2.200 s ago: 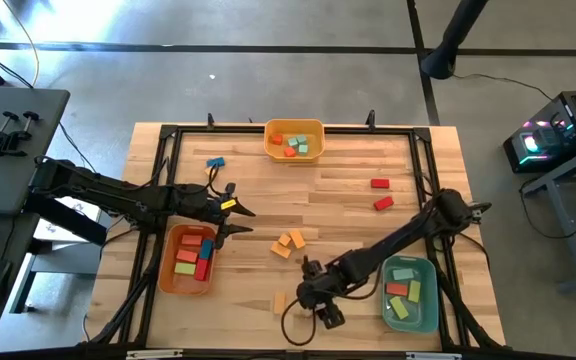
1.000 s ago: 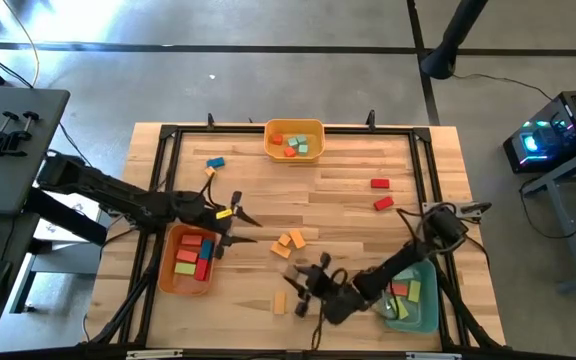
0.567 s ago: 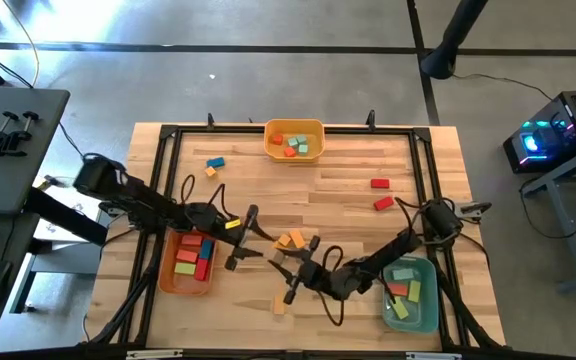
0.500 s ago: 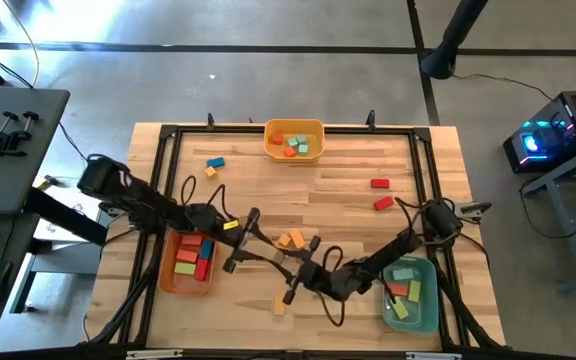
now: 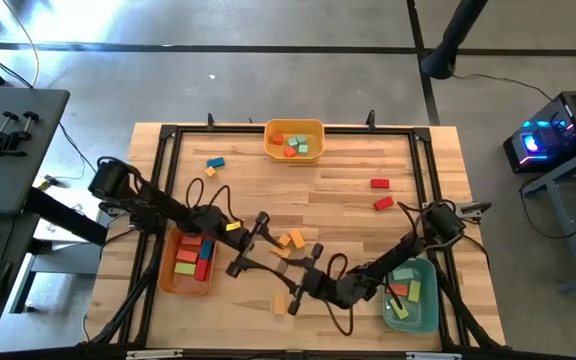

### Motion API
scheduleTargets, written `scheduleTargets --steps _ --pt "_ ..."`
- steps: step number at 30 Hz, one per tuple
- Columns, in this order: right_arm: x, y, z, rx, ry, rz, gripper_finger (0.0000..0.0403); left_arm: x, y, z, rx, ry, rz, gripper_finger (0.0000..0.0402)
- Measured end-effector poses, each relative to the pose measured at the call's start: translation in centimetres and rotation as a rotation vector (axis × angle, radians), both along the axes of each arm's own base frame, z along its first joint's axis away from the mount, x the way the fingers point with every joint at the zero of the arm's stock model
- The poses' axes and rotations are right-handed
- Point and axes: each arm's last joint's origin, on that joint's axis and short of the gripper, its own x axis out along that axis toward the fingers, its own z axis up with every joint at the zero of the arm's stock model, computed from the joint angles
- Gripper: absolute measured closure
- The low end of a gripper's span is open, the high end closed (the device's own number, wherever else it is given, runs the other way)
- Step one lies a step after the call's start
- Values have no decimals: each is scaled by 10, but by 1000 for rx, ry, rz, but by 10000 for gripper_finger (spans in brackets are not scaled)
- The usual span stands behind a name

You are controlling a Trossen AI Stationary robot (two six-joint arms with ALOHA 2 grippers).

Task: Sort blocks by size
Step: Put the thick brown block into the orange bin

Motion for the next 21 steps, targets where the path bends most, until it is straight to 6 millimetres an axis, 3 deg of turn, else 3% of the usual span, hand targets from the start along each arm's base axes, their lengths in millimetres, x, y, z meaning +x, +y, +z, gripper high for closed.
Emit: scheduleTargets --steps 5,21 --pt "-1 2 0 -7 3 9 276 3 -1 1 6 -7 -36 96" --pt "4 -8 -5 23 29 -86 276 3 -2 9 -113 -16 -69 119"
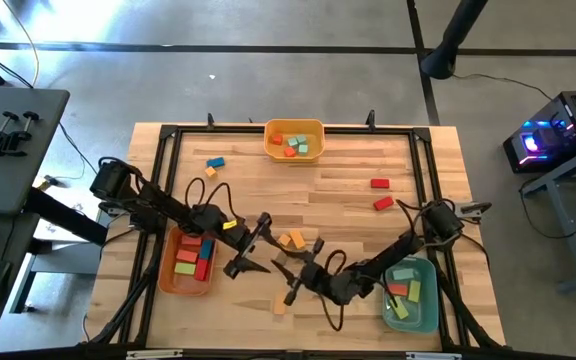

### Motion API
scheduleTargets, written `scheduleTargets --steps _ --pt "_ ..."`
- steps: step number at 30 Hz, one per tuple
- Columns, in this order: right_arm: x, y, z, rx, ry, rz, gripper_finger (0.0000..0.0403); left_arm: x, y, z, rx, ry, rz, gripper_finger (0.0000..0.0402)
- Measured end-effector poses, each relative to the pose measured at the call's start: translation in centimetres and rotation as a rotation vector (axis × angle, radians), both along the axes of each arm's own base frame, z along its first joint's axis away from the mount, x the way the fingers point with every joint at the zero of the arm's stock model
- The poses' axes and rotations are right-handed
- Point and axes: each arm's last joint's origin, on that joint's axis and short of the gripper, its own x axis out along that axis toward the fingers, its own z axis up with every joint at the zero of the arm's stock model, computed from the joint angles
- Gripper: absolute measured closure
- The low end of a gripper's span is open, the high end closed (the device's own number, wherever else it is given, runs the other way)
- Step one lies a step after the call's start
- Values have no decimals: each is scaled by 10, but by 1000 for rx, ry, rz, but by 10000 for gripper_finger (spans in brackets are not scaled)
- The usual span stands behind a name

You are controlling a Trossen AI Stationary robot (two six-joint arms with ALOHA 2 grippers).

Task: Sort blocks by size
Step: Put the thick brown block into the orange bin

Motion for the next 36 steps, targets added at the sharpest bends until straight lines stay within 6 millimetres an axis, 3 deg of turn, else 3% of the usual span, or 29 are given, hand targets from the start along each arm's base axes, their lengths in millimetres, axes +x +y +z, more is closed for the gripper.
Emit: scheduleTargets --steps 12,19,24,36 --pt "6 -7 -2 14 -2 50 276 4 -2 -5 61 39 46 132" --pt "6 -7 -2 10 2 65 273 4 -2 -7 78 61 50 217" --pt "6 -6 -3 28 -7 81 242 4 -3 -8 88 71 38 295" --pt "7 -6 -11 228 -34 132 218 -5 -6 -1 186 154 32 296"
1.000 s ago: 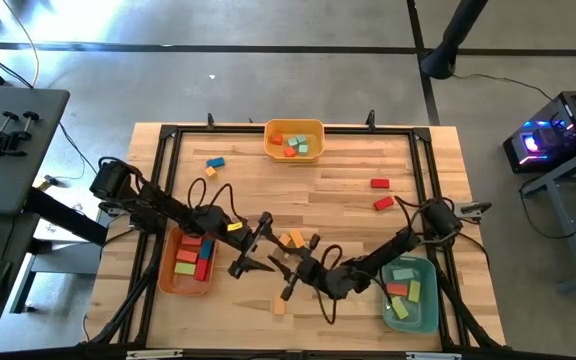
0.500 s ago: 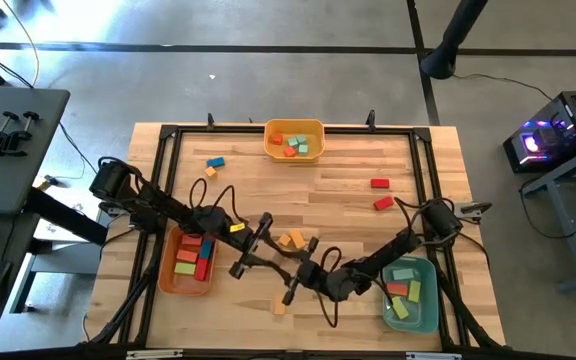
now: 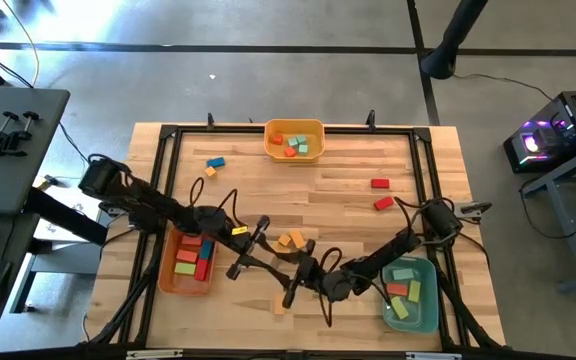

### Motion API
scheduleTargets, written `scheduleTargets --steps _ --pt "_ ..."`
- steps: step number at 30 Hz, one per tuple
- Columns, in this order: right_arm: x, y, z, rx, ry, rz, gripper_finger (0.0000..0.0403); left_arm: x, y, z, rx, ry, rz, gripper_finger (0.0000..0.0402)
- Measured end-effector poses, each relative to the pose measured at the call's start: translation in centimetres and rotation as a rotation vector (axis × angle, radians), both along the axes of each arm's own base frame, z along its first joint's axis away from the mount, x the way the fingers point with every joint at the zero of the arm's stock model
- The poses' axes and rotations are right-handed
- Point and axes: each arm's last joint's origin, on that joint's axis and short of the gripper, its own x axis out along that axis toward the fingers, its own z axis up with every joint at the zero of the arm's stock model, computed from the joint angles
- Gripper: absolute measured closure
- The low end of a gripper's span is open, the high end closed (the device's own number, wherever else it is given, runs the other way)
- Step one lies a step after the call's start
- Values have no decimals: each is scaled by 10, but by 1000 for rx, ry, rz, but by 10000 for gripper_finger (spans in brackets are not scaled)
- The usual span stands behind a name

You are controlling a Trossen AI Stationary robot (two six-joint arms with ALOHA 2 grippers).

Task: Sort blocks by size
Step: Put the thick brown block into the orange bin

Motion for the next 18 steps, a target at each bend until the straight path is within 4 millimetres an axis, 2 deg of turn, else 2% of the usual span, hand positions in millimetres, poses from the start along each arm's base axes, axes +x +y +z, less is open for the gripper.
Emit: scheduleTargets --steps 6,11,15,18 --pt "1 0 -9 73 58 51 168 -15 1 12 78 104 14 296" --pt "1 -2 -15 84 106 49 118 -32 3 22 192 177 126 296" --pt "1 -2 -16 49 124 50 111 -51 3 26 307 269 238 296" --pt "1 -2 -16 45 125 51 110 -69 3 29 302 373 257 296"
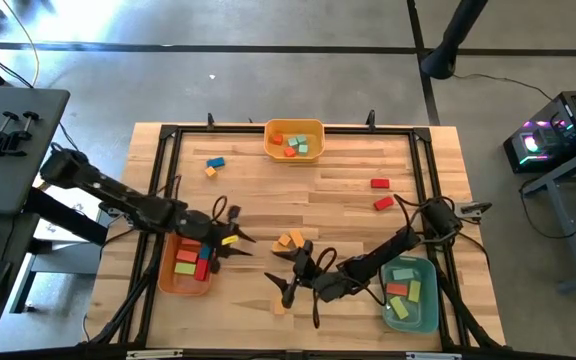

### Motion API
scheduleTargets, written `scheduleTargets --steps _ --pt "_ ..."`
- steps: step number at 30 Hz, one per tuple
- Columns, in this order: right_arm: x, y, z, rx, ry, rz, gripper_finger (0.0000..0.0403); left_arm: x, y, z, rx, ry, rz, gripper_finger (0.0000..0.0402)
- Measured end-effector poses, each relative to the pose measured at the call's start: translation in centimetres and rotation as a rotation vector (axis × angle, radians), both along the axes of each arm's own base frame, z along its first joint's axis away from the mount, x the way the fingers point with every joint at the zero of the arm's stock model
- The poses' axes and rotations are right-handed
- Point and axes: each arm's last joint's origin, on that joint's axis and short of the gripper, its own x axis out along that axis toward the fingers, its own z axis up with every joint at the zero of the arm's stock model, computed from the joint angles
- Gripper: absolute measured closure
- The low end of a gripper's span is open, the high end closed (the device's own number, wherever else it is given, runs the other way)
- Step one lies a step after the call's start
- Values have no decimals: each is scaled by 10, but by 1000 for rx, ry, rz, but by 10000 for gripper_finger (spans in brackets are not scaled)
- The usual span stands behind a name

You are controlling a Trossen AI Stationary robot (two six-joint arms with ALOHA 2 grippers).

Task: Sort blocks by size
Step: Put the thick brown block into the orange bin

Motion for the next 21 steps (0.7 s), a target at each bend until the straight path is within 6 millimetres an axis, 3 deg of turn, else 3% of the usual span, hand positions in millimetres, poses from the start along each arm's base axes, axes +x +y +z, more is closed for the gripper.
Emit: scheduleTargets --steps 11,16,21 --pt "1 -1 -1 -1 7 -3 110 -72 -19 -26 -206 629 176 296" --pt "1 -2 -1 -1 8 -3 110 -91 -28 -31 -251 763 245 296" --pt "1 -1 -1 -1 8 -2 110 -95 -33 -34 -307 822 310 294"
